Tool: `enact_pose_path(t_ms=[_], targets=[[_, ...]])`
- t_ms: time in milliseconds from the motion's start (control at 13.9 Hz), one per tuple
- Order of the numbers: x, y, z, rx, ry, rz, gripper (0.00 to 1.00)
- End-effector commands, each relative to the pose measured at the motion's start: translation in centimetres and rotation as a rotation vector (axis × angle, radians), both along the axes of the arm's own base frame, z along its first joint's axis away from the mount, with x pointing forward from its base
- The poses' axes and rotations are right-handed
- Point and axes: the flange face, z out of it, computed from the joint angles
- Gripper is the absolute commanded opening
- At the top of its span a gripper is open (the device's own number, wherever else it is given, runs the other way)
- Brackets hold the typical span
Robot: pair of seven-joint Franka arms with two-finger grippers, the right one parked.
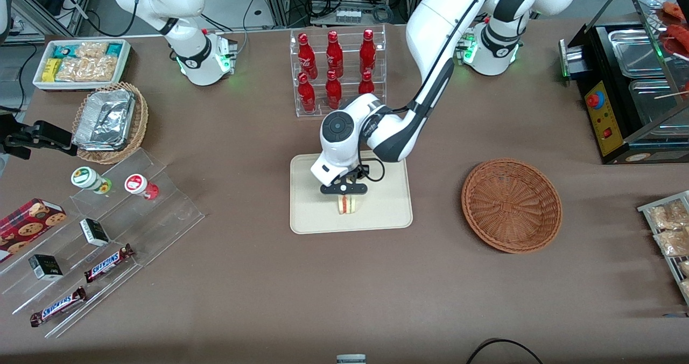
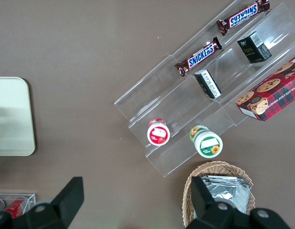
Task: Place sandwich from basket to tray
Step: 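Lower the sandwich onto the tray and open the left gripper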
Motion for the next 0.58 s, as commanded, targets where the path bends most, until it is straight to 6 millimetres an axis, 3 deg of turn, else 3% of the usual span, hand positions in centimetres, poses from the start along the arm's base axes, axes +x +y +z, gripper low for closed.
enact_pose_path(t_ms=[0,144,288,360,504], targets=[[0.6,0.3,3.0,0.003,0.002,0.030,1.00],[0.8,0.8,6.0,0.002,-0.002,0.037,1.00],[2.7,3.4,10.1,-0.002,-0.006,0.079,1.00],[2.6,3.8,12.1,-0.002,-0.006,0.084,1.00],[4.2,7.1,15.7,0.004,0.003,0.145,1.00]])
